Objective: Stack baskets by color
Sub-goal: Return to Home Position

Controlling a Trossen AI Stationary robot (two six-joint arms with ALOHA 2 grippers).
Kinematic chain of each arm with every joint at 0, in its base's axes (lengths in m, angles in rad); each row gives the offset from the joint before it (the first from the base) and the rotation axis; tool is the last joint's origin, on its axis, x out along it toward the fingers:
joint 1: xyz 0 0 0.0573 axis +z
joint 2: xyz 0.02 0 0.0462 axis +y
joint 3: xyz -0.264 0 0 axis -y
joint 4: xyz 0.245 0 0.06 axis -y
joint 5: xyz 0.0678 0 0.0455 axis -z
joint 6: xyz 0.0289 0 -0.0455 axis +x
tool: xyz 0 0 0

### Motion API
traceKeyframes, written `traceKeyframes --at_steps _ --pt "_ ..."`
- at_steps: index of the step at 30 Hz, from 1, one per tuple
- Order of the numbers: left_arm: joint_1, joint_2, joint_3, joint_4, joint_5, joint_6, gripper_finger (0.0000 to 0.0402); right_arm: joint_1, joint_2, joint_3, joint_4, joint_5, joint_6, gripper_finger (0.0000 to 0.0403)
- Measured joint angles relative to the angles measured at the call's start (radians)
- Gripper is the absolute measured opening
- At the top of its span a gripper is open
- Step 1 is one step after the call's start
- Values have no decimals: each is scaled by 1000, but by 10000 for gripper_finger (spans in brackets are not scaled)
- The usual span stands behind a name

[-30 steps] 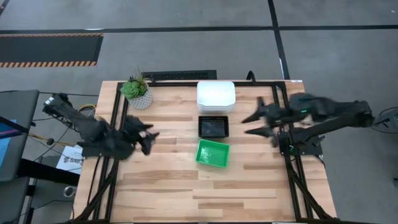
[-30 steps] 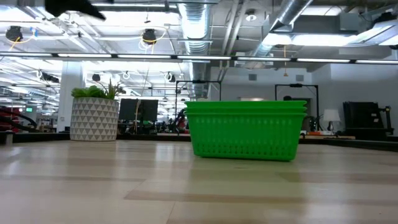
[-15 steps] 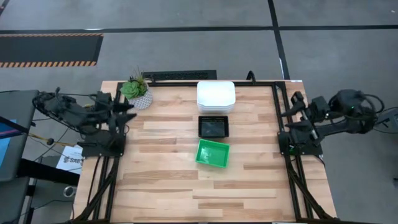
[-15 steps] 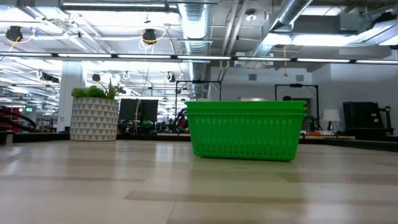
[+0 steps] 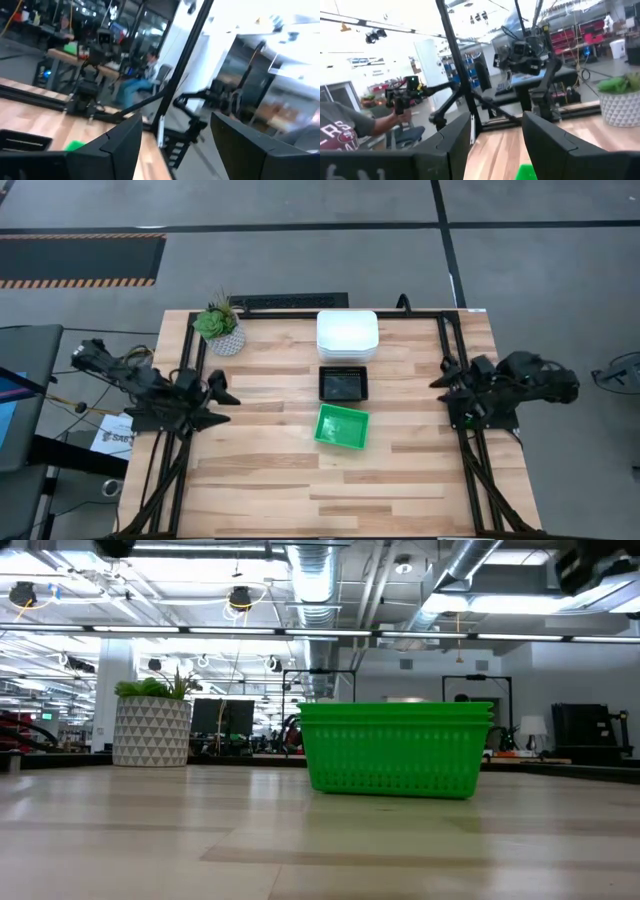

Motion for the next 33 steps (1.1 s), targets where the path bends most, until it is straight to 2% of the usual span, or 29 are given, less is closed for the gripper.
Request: traceKeyframes --at_steps 6,13,21,27,33 --pt "30 -159 -239 173 19 -36 224 0 10 -82 35 -19 22 196" --pt "43 -407 -353 177 22 10 224 0 -1 -184 180 -20 -3 201" --pt "47 -404 -364 114 -24 32 224 7 -1 -384 460 -21 -4 195" --pt "47 -404 -362 113 -55 103 224 14 0 -384 438 -16 -51 195" --pt "47 -404 -362 11 -134 146 224 -11 -1 -384 361 -13 -121 198"
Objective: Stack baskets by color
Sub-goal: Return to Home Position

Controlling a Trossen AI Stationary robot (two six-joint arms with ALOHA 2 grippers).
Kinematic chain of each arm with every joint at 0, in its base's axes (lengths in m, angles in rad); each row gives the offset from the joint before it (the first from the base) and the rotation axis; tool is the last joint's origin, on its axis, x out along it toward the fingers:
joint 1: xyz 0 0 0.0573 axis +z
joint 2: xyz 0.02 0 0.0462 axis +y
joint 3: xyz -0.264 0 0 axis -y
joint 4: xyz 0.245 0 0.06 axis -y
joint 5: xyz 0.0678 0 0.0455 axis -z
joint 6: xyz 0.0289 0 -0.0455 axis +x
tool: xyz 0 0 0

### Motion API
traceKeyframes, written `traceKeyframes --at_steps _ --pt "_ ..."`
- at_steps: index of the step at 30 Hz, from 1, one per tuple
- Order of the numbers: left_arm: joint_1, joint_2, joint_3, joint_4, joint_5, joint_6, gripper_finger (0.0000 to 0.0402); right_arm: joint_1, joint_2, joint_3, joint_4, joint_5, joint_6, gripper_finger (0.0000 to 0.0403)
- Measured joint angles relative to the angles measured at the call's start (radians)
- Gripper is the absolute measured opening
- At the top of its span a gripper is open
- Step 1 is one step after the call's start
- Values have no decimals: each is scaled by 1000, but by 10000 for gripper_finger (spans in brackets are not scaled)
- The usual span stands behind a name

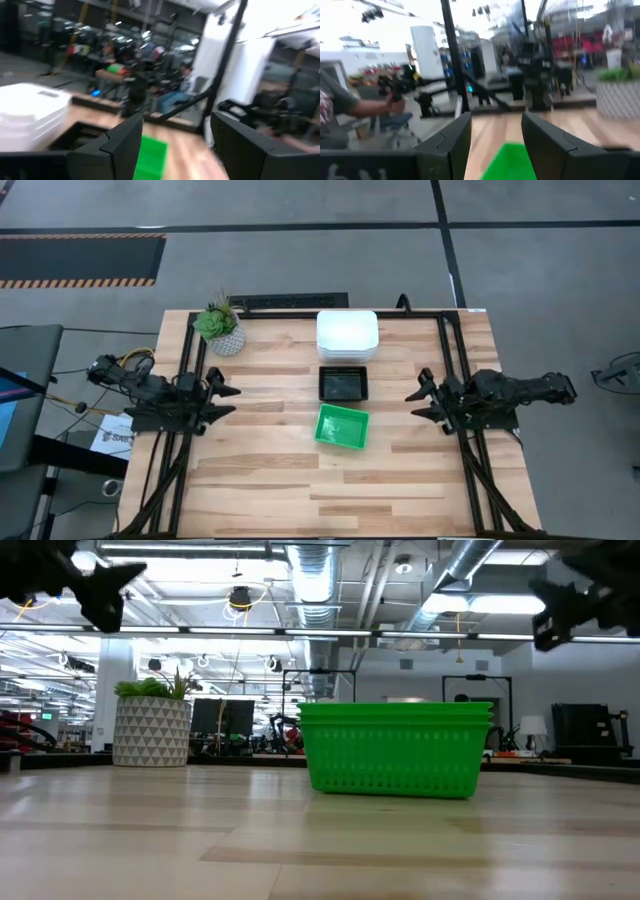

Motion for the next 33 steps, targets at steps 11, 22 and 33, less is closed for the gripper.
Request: traceKeyframes --at_steps 11,22,33 --pt "0 0 0 -128 -154 12 224 1 2 0 -159 6 25 196" --pt "0 0 0 -175 -187 -34 224 1 3 -1 -169 6 8 194" --pt "0 2 4 -326 -187 -243 224 1 3 -2 -167 6 8 197"
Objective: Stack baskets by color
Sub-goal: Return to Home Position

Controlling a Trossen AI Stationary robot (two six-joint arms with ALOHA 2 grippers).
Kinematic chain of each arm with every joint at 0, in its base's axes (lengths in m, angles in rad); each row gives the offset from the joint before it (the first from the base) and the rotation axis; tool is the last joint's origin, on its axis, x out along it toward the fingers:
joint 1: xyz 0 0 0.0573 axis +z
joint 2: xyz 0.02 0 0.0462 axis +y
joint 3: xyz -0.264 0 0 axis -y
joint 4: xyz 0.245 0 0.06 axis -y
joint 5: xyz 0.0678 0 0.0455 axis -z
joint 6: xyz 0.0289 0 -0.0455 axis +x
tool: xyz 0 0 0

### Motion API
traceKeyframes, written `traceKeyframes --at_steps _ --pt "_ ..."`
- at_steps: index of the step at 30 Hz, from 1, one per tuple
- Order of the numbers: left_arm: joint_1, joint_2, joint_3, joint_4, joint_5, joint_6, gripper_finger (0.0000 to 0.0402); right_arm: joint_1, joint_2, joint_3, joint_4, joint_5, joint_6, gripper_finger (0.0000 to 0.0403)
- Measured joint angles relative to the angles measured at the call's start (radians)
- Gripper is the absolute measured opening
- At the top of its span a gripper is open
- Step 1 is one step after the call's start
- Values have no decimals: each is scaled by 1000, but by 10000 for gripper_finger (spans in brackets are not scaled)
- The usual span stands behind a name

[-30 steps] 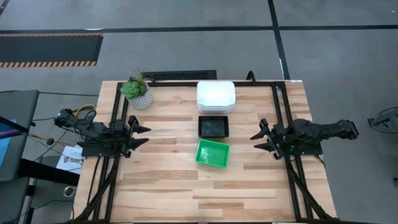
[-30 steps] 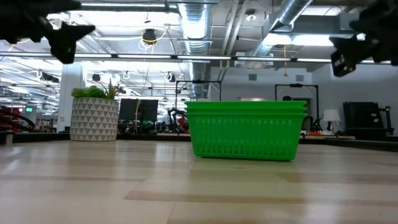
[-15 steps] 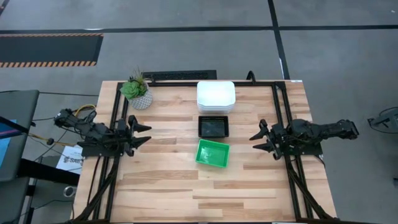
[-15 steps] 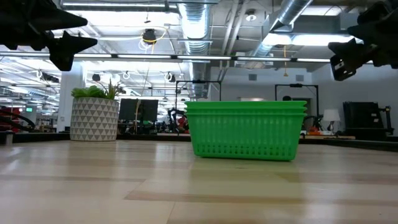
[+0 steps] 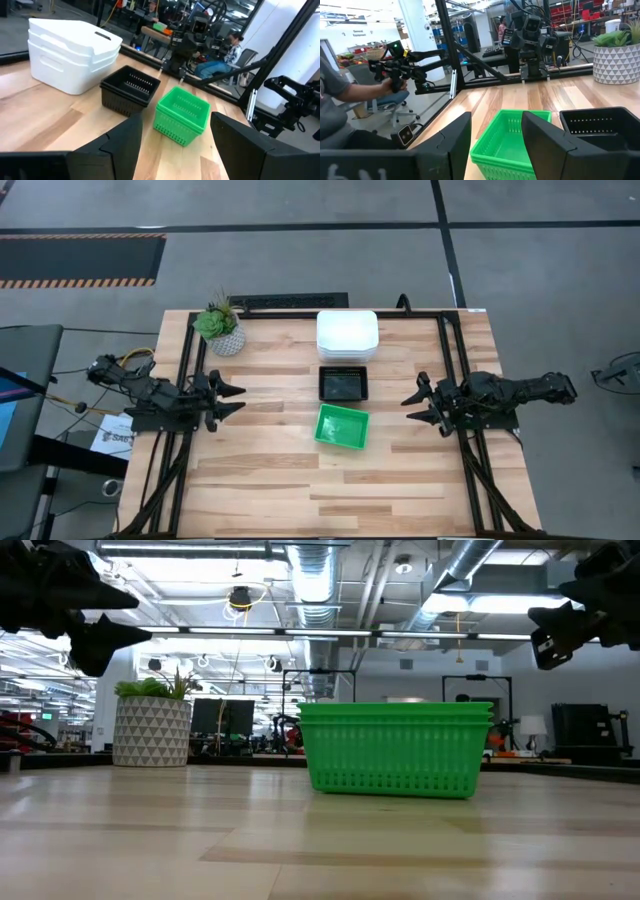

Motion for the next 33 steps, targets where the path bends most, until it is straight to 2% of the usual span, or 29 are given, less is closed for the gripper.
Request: traceKeyframes --at_steps 33 --pt "0 1 0 -7 3 36 224 0 0 -1 1 -1 0 196"
